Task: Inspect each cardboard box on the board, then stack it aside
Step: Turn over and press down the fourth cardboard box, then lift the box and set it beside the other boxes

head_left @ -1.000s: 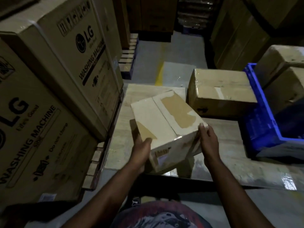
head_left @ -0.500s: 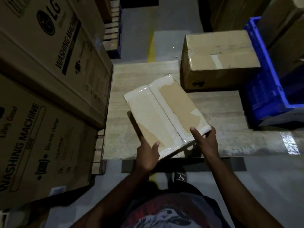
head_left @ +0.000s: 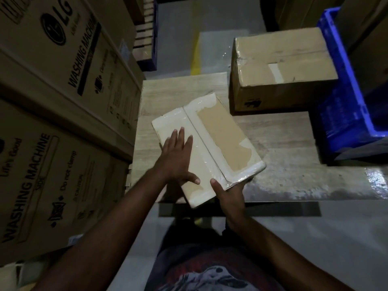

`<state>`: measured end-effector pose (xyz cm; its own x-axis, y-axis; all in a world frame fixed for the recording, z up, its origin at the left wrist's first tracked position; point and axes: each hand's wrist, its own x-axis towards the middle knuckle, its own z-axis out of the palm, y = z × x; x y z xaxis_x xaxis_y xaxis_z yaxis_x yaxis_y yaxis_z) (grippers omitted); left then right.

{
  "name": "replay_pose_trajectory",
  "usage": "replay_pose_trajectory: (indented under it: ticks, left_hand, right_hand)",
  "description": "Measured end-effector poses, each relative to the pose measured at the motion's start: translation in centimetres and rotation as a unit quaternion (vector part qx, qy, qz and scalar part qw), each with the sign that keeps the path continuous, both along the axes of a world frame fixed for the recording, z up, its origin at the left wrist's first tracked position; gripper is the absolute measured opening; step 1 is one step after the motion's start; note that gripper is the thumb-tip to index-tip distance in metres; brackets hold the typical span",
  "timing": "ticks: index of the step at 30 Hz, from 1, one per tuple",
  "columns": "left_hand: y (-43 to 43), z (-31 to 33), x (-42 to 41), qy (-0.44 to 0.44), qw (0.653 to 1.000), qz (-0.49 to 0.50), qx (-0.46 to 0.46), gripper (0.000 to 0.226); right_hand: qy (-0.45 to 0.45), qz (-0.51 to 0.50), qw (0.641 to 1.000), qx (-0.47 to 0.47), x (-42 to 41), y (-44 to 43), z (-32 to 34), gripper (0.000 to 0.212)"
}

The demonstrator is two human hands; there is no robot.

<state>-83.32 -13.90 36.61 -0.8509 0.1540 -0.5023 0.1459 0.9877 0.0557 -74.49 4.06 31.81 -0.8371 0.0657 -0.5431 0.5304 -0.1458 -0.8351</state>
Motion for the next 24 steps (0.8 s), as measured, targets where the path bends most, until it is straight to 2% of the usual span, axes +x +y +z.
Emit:
replay_pose_trajectory:
  ticks: [4, 9, 12, 17, 19, 22, 24]
  left_hand:
    - [-0.9, -0.7, -3.8, -0.027, 0.997, -0.079, -0.010, 0.159]
    - [-3.6, -1.2, -8.7, -0.009, 0.991, -0.133, 0.012, 0.142]
    - [-4.6, -1.1, -10.5, -0.005, 0.993, -0.110, 0.045, 0.138]
    - [-4.9, -1.5, -10.2, 0.036, 0.992, -0.103, 0.061, 0.136]
    - [-4.9, -1.6, -9.6, 0.058, 0.993, -0.080, 0.069, 0.131]
    - [-5.0, -1.6, -7.8, 0.093, 0.989, 0.016, 0.114, 0.107]
    - [-5.1, -1.6, -5.7, 0.118, 0.981, 0.062, 0.139, 0.091]
  right_hand:
    - [0.016, -0.003, 0.999, -0.029, 0.0, 0.5, -0.1, 0.066]
    - [0.004, -0.038, 0.999, -0.011, 0.4, 0.0, 0.2, 0.083]
    - [-0.012, -0.055, 0.998, 0.034, 0.7, -0.5, 0.7, 0.088]
    - [-0.028, -0.119, 0.987, 0.103, 1.3, -2.1, 1.4, 0.062]
    - [-0.029, -0.131, 0.979, 0.157, 1.3, -2.3, 1.4, 0.064]
    - [-0.033, -0.121, 0.967, 0.221, 1.1, -1.1, 1.0, 0.066]
    - [-0.039, -0.123, 0.957, 0.261, 1.0, -0.3, 1.6, 0.060]
